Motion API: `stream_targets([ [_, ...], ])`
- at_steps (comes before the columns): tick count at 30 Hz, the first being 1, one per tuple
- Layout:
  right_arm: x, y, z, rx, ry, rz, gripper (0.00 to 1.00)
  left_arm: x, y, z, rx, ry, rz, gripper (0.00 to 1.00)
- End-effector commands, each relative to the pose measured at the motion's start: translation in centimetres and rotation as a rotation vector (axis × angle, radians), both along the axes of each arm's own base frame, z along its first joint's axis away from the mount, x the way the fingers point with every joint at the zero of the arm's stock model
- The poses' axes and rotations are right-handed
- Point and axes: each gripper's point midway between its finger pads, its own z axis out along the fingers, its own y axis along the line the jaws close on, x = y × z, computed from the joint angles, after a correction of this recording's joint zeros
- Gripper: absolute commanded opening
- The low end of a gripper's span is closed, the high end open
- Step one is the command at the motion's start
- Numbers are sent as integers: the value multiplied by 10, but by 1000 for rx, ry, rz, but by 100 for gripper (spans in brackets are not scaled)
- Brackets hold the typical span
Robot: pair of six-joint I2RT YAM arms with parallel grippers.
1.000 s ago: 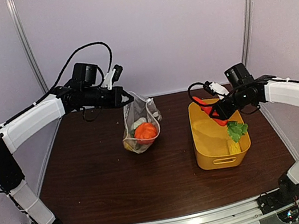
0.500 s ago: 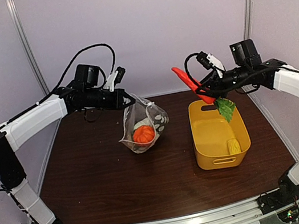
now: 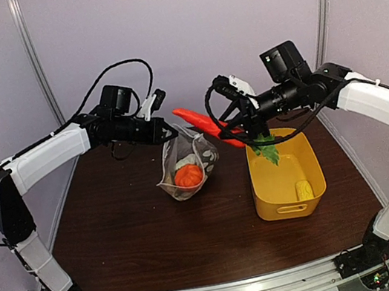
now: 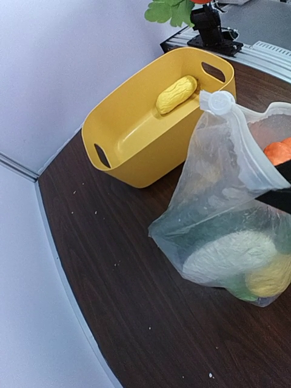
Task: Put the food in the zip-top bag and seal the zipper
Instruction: Place the fake vegetable in the zipper food storage bag.
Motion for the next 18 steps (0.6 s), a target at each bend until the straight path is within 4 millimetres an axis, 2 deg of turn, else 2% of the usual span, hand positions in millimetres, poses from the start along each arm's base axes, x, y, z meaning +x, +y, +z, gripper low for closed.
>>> stream_targets([
  [1,-4,7,-15,-71,36,49,36,20,18,36,1,-122,129,0],
  [6,0,25,-16,-68,178,83,37,29,63,90,99,-240,332,0],
  [8,4,31,-14,-54,232,75,37,30,97,108,227,-298,447,0],
  [10,1,36,-15,-37,280,97,38,25,117,116,307,-332,485,0],
  [11,1,37,-14,-28,299,93,38,21,119,117,322,-336,474,0],
  [13,0,38,-14,-14,315,93,38,13,112,106,312,-306,413,0],
  [15,2,38,-15,-6,319,72,38,10,97,84,273,-236,363,0],
  [18,6,41,-30,4,405,21,38,9,67,44,184,-111,287,0],
])
